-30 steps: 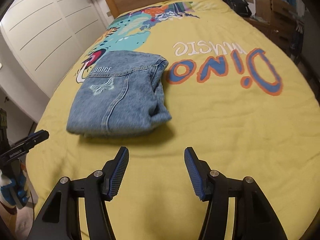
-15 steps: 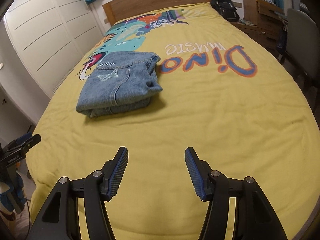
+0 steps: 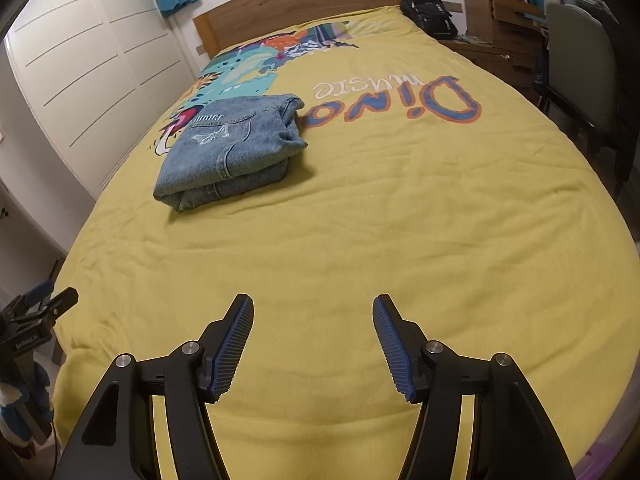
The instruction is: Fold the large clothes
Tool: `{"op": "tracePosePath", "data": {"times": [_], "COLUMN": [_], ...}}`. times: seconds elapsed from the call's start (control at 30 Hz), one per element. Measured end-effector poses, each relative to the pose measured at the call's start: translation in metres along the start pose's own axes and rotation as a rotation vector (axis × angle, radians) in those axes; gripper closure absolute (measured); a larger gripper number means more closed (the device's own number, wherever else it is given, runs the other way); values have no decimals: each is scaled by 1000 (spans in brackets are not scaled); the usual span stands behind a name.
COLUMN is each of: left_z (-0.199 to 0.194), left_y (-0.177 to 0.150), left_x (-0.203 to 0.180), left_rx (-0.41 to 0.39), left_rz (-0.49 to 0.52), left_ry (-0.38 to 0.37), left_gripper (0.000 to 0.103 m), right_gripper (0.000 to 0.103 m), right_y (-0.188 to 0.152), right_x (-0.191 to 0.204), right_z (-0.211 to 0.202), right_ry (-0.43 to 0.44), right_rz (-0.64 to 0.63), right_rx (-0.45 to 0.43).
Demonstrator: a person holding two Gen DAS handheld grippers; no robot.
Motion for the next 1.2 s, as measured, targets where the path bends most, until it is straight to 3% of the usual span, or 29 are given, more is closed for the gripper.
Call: {"op": "tracePosePath", "data": {"times": [0.87, 0.97, 1.13, 1.2], "left_z": [-2, 2, 10, 12], "left_y": [-16, -17, -19, -20], "left_x": [-16, -17, -16, -15], "left_rx": [-42, -38, -29, -27], "left_rz": [17, 19, 10, 6], "left_ry": [-3, 11, 9, 5], "left_gripper": [1, 1, 1, 1], "right_gripper": [33, 23, 18, 9], "right_y": [-29, -29, -27, -27], "right_x": [-15, -20, -28, -29], "right_z": [11, 13, 15, 17], "right_ry": [-66, -88, -136, -152], "right_rz": [46, 54, 60, 60], "right_rx": [-7, -20, -50, -54]}}
Point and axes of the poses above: each gripper's, at about its wrist camera, not at the fingertips, and z roughly the way its jaws point, x to its left, y to its top, the point moved 2 cm from there along z, roughly the way its jaws point, and after that the axes turned 3 degrees about z, right-handed, at the moved point
